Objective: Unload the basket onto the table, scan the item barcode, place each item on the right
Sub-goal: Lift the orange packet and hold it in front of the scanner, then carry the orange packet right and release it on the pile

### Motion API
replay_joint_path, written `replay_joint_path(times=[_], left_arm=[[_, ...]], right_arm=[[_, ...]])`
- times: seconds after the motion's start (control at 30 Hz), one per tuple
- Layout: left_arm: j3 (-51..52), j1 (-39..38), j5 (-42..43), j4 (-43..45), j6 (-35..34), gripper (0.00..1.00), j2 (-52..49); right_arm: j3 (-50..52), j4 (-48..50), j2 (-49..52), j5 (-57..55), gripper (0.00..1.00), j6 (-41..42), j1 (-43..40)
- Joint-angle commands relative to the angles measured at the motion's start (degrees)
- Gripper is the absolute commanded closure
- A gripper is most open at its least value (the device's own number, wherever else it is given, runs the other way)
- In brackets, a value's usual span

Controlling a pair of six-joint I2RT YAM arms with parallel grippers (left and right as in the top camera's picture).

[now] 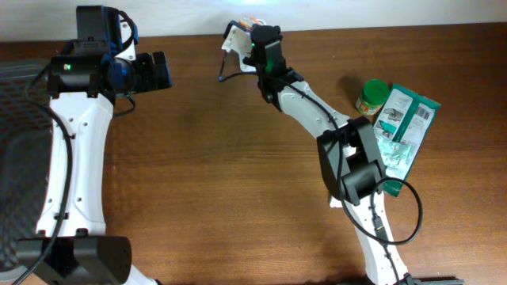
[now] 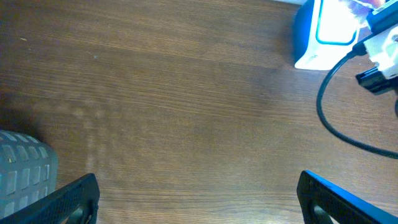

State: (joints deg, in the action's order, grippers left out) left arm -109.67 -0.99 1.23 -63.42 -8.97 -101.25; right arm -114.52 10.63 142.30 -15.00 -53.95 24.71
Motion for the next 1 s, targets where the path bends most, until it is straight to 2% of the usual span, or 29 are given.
replay_joint_path(times=[0.0, 0.07, 0.2, 0.33, 0.43, 0.5, 0.63, 0.73, 0.83, 0.97], left_arm=[[-0.09, 0.04, -0.20, 0.07, 0.33, 0.01, -0.02], [-0.11, 0.04, -0.20, 0.09, 0.33, 0.01, -0.02], [-0.09, 0.04, -0.20, 0.09, 0.33, 0.01, -0.02], [-0.09, 0.04, -0.20, 0.09, 0.33, 0.01, -0.02], [-0.09, 0.04, -0.20, 0.09, 0.33, 0.01, -0.02], [-0.11, 0.04, -0.20, 0.09, 0.33, 0.01, -0.02], [-0.09, 0.04, -0.20, 0.09, 0.33, 0.01, -0.02], [-0.09, 0.04, -0.20, 0.09, 0.33, 0.01, -0.02], [-0.09, 0.04, -0.20, 0.07, 0.33, 0.01, -0.02], [-0.09, 0.04, -0.20, 0.07, 0.33, 0.01, -0.02]], right_arm=[[-0.15, 0.24, -2.80, 1.68, 0.96, 8.66, 1.16], [-0.15, -0.22, -3.82, 0.11, 0.96, 8.87, 1.16], [-0.15, -4.50, -8.00, -0.20, 0.96, 15.41, 1.16], [-0.15, -15.17, -16.37, 0.11, 0.96, 29.68, 1.16], [-0.15, -27.87, -23.12, 1.33, 0.95, 41.51, 1.05], [-0.15, -40.76, -28.63, 3.63, 0.96, 50.58, 0.48], [-0.15, -65.20, -36.13, 6.14, 0.96, 60.81, -1.90], [-0.15, -79.78, -37.59, 6.91, 0.96, 66.64, -5.55], [-0.11, -90.71, -36.79, 6.88, 0.96, 71.08, -10.62], [2.43, -94.40, -35.63, 6.91, 0.96, 72.98, -17.07]])
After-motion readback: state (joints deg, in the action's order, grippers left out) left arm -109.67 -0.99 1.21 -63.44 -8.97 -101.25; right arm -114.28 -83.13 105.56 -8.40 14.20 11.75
